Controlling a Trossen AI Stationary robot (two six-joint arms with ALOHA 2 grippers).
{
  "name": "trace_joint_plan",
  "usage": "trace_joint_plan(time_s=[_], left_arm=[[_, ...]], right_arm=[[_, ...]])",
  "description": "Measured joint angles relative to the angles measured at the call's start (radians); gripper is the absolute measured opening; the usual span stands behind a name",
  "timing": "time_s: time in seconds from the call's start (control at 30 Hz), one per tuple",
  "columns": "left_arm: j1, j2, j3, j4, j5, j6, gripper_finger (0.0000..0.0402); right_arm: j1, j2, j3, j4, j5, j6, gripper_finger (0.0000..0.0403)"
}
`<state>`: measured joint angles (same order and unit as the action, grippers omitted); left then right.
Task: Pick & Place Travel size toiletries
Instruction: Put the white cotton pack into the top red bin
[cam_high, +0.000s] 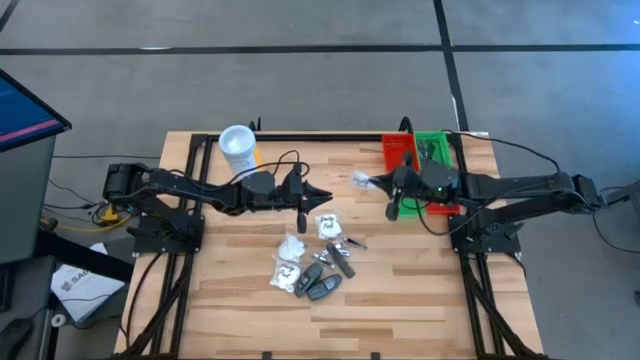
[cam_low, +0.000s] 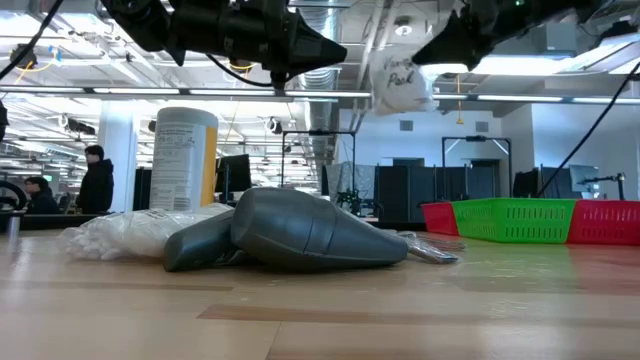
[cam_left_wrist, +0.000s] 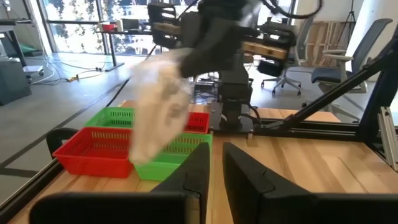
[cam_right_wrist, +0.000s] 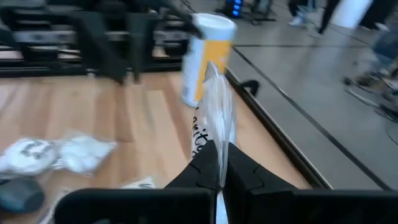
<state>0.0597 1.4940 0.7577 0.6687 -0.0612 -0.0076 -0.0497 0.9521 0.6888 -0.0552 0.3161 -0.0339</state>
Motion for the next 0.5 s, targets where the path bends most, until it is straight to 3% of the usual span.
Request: trace_joint_plan(time_s=[0.3,0.5], left_arm=[[-0.029,0.0,0.0,0.0,0.001,0.0,0.0038],[-0.036,0.0,0.0,0.0,0.006,0.0,0.0036]], right_arm=[[-0.162,-0.02,-0.019,-0.045,0.006,0.04,0.0],[-0.253,-0.051,-0.128,0.041,0.018,0.069,0.0]])
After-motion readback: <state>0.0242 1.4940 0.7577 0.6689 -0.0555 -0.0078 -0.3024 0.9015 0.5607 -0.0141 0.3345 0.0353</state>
